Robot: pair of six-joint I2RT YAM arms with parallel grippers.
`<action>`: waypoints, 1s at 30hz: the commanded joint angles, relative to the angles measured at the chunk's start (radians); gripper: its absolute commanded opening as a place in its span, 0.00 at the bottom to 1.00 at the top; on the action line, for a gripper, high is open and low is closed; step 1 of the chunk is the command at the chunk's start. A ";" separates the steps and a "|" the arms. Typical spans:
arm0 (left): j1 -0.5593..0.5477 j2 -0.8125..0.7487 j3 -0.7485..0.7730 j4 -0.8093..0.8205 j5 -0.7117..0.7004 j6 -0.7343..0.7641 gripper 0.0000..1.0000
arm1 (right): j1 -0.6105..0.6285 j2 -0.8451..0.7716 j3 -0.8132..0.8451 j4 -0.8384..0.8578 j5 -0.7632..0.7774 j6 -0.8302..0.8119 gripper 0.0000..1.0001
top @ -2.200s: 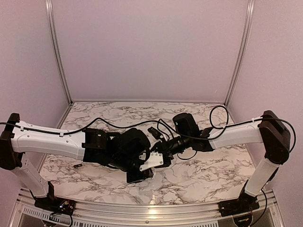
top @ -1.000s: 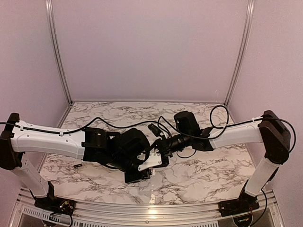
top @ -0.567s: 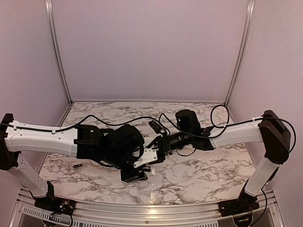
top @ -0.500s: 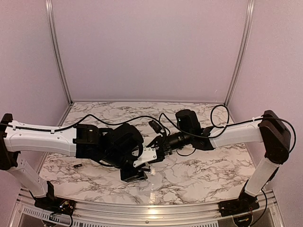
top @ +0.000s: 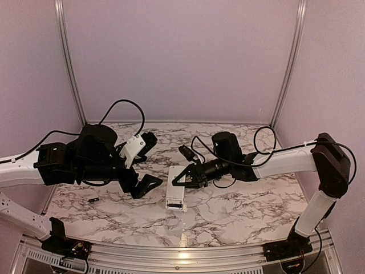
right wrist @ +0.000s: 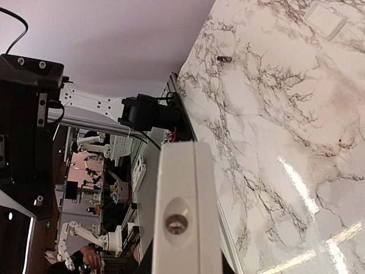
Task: Load the batteries into the remote control
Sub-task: Place the battery at the center of the board, then load the battery cover into the battery compartment.
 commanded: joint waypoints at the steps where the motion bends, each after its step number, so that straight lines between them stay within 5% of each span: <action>1: 0.023 -0.170 -0.140 0.164 -0.204 -0.321 0.99 | -0.025 -0.002 0.003 0.051 -0.013 0.008 0.00; 14: 0.048 -0.203 -0.452 0.551 0.091 -0.759 0.99 | -0.053 0.009 0.012 0.133 -0.004 0.064 0.00; 30: 0.009 0.087 -0.327 0.635 0.186 -0.752 0.93 | -0.032 0.031 0.025 0.138 -0.007 0.075 0.00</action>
